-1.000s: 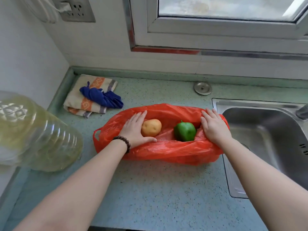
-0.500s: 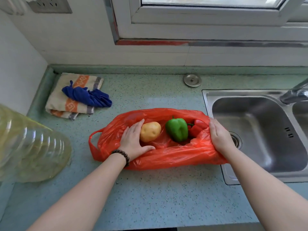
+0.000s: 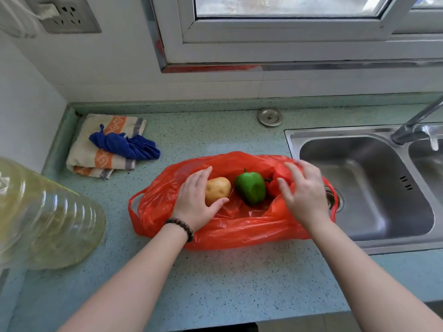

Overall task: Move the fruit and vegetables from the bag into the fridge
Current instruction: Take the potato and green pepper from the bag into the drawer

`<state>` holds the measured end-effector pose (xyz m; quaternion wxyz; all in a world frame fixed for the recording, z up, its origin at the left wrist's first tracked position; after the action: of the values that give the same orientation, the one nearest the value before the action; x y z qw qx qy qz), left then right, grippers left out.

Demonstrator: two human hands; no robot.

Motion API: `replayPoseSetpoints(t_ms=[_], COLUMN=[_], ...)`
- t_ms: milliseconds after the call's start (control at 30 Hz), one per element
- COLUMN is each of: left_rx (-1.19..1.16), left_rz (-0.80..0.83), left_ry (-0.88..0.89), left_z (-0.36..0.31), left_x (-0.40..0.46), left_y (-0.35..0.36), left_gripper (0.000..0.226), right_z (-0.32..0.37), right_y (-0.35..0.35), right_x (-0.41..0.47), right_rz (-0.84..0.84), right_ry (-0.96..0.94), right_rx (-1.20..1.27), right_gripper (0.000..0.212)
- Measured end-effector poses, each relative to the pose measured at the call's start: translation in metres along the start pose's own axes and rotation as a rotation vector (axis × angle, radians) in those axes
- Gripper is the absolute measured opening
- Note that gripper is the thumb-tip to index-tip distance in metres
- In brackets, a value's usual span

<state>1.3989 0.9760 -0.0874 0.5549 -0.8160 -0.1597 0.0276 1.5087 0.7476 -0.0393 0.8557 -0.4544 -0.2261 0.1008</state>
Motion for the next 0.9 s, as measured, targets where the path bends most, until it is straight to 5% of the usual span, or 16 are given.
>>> replayPoseSetpoints(t_ms=[133,300,567,900], left_rx=[0.075,0.115,0.062,-0.063], left_rz=[0.119,0.199,0.154,0.016], left_ry=[0.019,-0.036,-0.096,-0.103], left_z=[-0.010,-0.004,-0.005,-0.023], left_x=[0.003,0.000,-0.002,0.002], left_y=[0.022,0.043,0.034,-0.026], left_gripper=[0.091,0.091,0.079,0.078], right_z=[0.060,0.053,0.050,0.058], right_y=[0.060,0.103,0.101,0.025], right_x=[0.002,-0.008,-0.011,-0.011], right_rz=[0.259,0.444,0.445,0.172], right_ry=[-0.188,-0.086,-0.050,0.042], right_rx=[-0.032,-0.152,-0.106,0.193], right_gripper=[0.057,0.079,0.084,0.082])
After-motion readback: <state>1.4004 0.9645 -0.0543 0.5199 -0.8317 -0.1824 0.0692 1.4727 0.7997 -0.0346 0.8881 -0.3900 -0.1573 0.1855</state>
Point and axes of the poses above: each hand's wrist, its own x-axis towards the middle knuckle, its own y-axis out of the palm, z = x × y, the point moved 10 cm from there along x, towards the middle knuckle, and after that the axes turned 8 degrees about x, right-handed, at the moved point
